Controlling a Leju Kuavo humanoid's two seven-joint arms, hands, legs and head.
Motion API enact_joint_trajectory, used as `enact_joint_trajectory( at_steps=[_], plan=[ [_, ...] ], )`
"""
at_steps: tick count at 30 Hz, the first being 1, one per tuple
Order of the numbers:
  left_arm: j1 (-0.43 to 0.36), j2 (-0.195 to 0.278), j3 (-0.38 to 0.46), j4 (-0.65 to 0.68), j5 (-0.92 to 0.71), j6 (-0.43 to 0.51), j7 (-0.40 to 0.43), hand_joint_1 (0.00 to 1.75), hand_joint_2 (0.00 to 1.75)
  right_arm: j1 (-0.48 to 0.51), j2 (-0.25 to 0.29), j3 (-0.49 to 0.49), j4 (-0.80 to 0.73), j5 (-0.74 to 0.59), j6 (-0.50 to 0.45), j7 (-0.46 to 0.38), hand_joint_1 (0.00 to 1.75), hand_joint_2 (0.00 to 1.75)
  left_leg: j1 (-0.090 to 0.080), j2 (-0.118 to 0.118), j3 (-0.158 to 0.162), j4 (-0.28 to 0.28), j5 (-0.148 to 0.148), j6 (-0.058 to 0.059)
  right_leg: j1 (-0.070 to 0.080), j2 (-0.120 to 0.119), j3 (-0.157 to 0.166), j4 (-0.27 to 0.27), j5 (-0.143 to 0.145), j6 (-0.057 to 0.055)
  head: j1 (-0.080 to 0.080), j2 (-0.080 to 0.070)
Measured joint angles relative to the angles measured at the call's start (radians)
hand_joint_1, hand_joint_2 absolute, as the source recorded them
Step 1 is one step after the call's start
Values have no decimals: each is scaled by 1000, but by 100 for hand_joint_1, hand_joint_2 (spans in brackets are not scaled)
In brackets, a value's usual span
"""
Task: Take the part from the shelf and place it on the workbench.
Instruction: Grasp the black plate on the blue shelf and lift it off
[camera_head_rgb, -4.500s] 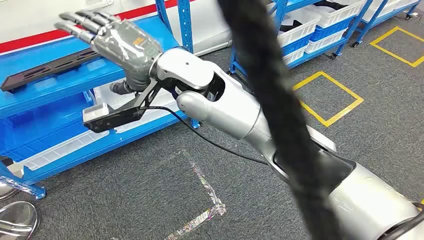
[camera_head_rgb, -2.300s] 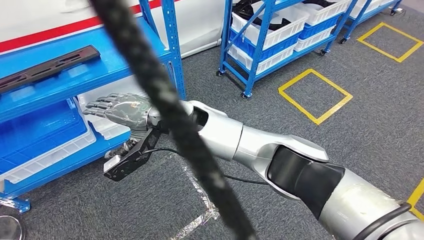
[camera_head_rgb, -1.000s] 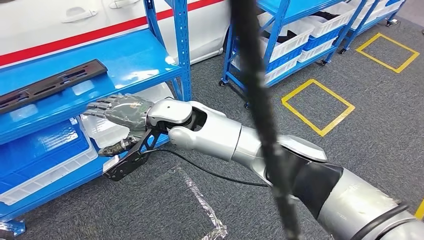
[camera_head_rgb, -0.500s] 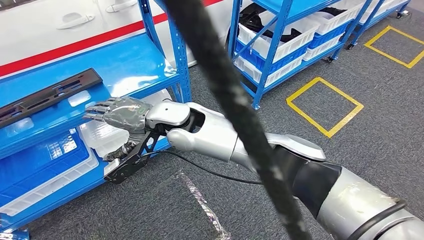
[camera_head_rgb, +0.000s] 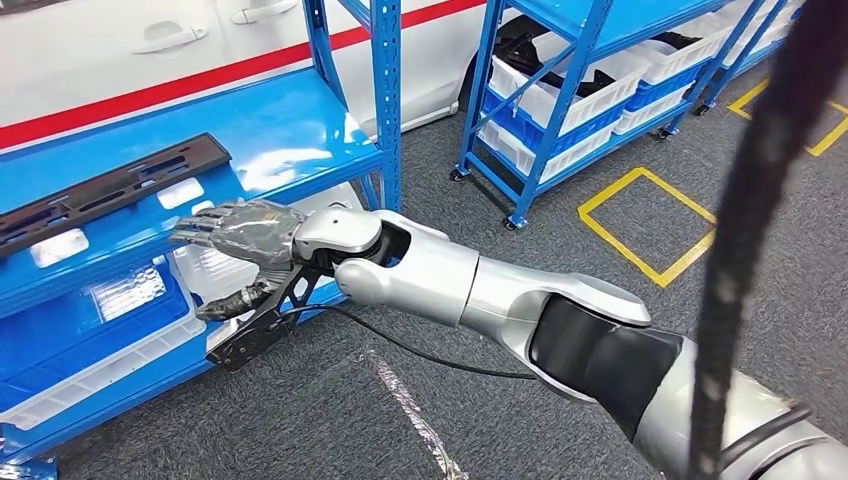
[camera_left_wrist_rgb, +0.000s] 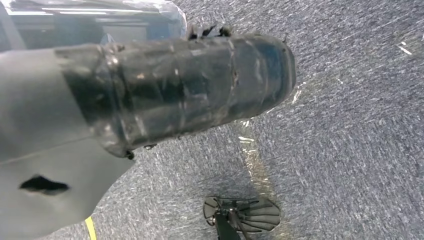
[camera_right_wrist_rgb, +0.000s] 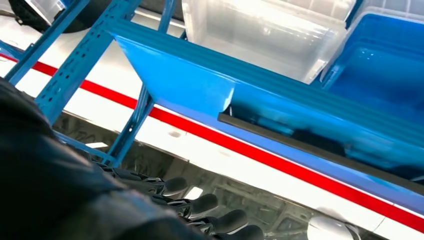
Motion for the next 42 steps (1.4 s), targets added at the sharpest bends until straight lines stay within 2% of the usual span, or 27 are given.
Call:
enact_joint_trajectory(
  at_steps=[2, 4, 5, 8, 9, 11, 12, 13, 14, 15, 16, 18, 20, 23, 25, 27, 28, 29, 30, 32, 33, 34, 35, 37, 38, 40, 42],
  plan=[
    [0, -1, 0, 0, 0, 0, 0, 0, 0, -5, 1, 0, 0, -2, 1, 1, 0, 87, -3, -1, 6, 1, -6, -3, 6, 0, 59, -133, 64, -13, 0, 0],
    [-2, -1, 0, 0, 0, 1, 1, 0, 0, -10, 3, 0, 0, -3, 3, 1, 0, 175, -4, -2, 7, 1, -9, -10, 12, 0, 95, -206, 81, -20, 0, 0],
    [-3, -2, 0, 0, 0, 2, 2, 0, 0, -10, 4, 0, 0, -4, 5, 2, 0, 175, -5, -2, 6, -1, -9, -15, 14, 0, 100, -214, 77, -21, 0, 0],
    [-2, -2, -1, 0, 0, 6, 3, 0, 0, -11, 7, 0, 0, -5, 11, 5, 0, 175, -3, 0, 2, 11, -22, -30, 6, -2, 111, -234, 81, -27, 0, 0],
    [-2, -2, -1, 0, 0, 7, 3, 0, 0, -12, 8, 0, 0, -4, 12, 5, 0, 175, -3, 1, -12, 43, -42, -35, 3, -4, 116, -240, 83, -31, 0, 0],
    [-2, -3, -1, 0, 0, 8, 3, 0, 0, -13, 11, 2, 0, -2, 15, 3, 0, 175, 0, 2, -69, 157, -94, -44, 3, -8, 120, -241, 82, -36, -1, 0],
    [-1, -3, -1, 0, 0, 9, 3, 0, 0, -12, 11, 3, 1, -1, 16, 2, 0, 175, 0, 2, -100, 215, -113, -48, 3, -11, 121, -240, 80, -38, -1, 0],
    [0, -3, -1, 0, 0, 9, 3, 0, 0, -11, 12, 5, 1, -1, 17, 1, 0, 175, 1, 2, -120, 248, -114, -51, 3, -12, 121, -238, 77, -39, -1, 0],
    [2, -4, -1, 0, 0, 9, 3, 0, 0, -10, 12, 6, 1, 0, 17, 1, 0, 175, 3, 3, -124, 247, -98, -54, 3, -13, 121, -235, 74, -38, -1, 0],
    [3, -4, -1, 0, 0, 9, 3, 0, 0, -9, 14, 8, 1, 0, 17, 0, 0, 175, 4, 5, -109, 208, -67, -56, 2, -15, 122, -230, 70, -36, -1, 0],
    [3, -5, -1, 0, 0, 9, 3, 0, 0, -10, 15, 9, 1, 1, 17, -1, 0, 175, 6, 10, -82, 145, -33, -56, 2, -16, 122, -223, 65, -33, -1, 0],
    [0, -6, -1, 0, 0, 9, 3, 0, 0, -10, 17, 11, 0, 4, 17, -2, 0, 175, 2, 22, -33, 45, 1, -51, 6, -19, 119, -210, 54, -24, -2, 0],
    [-3, -7, -1, 0, 0, 9, 3, 0, 0, -10, 19, 14, 0, 8, 16, -4, 0, 175, -3, 23, -20, 20, -2, -38, 11, -23, 116, -204, 49, -17, -2, 0],
    [-2, -9, -2, 0, 0, 9, 3, 0, 0, -10, 21, 17, 0, 12, 16, -5, 0, 175, 1, 12, -16, 14, 0, -19, 10, -25, 113, -190, 33, -4, -1, 0],
    [-2, -9, -2, 0, 0, 9, 3, 0, 0, -11, 21, 17, 0, 13, 15, -5, 0, 175, 4, 6, -11, 10, 1, -8, 6, -16, 75, -106, -13, 5, -1, 0],
    [-4, -9, -2, 0, 0, 9, 3, 0, 0, -9, 21, 19, 0, 13, 15, -5, 0, 175, 3, -1, -11, 10, 0, -2, 3, -11, 10, 23, -63, 9, -1, 0],
    [-3, -9, -2, 0, 0, 9, 3, 0, 0, -6, 21, 19, 0, 13, 15, -5, 0, 175, 3, -5, -10, 10, -1, -2, 3, -11, -14, 63, -70, 10, -1, 0],
    [-3, -9, -2, 0, 0, 9, 3, 0, 0, -4, 21, 20, 0, 13, 15, -5, 0, 175, 3, -10, -9, 10, -1, -2, 2, -10, -21, 67, -57, 10, -1, 0],
    [-3, -9, -2, 0, 0, 9, 3, 0, 0, -3, 21, 20, 0, 13, 15, -5, 0, 175, 3, -15, -8, 10, -2, -2, 2, -9, -10, 34, -29, 8, -1, 0],
    [-3, -10, -2, 0, 0, 9, 3, 0, 0, -4, 21, 20, 0, 13, 15, -5, 0, 175, 3, -25, -4, 11, -5, -6, 1, 4, 48, -96, 40, 1, -1, 0],
    [-4, -10, -2, 0, 0, 9, 3, 0, 0, -5, 21, 20, 0, 13, 15, -5, 0, 175, 2, -30, -4, 11, -6, -9, 2, 12, 74, -152, 59, -2, -1, 0],
    [-4, -10, -2, 0, 0, 9, 3, 0, 0, -6, 21, 20, 0, 13, 15, -5, 0, 175, 1, -34, -5, 11, -6, -14, 2, 19, 92, -188, 67, -4, -1, 0],
    [-4, -10, -2, 0, 0, 9, 3, 0, 0, -5, 21, 20, 0, 13, 15, -5, 0, 175, 1, -37, -7, 9, -5, -20, 4, 23, 98, -199, 64, -6, -1, 0],
    [-2, -10, -2, 0, 0, 9, 3, 0, 0, -5, 22, 21, 0, 13, 15, -5, 0, 175, 4, -41, -7, 2, -2, -32, 4, 17, 103, -211, 68, -14, -1, 0],
    [0, -10, -2, 0, 0, 9, 3, 0, 0, -6, 23, 20, -1, 13, 15, -5, 0, 175, 5, -36, -8, 7, -8, -37, 2, 13, 107, -218, 71, -19, -1, 0],
    [-1, -11, -2, 0, 0, 9, 3, 0, 0, -7, 25, 20, -2, 13, 15, -5, 0, 175, 5, -19, -37, 72, -47, -46, -2, 4, 117, -231, 75, -29, -2, 0],
    [-2, -11, -2, 0, -1, 9, 3, 0, 0, -7, 26, 21, -2, 15, 15, -6, 0, 175, 5, -8, -95, 194, -100, -52, 0, -6, 120, -232, 73, -34, -2, 0]
  ],
)
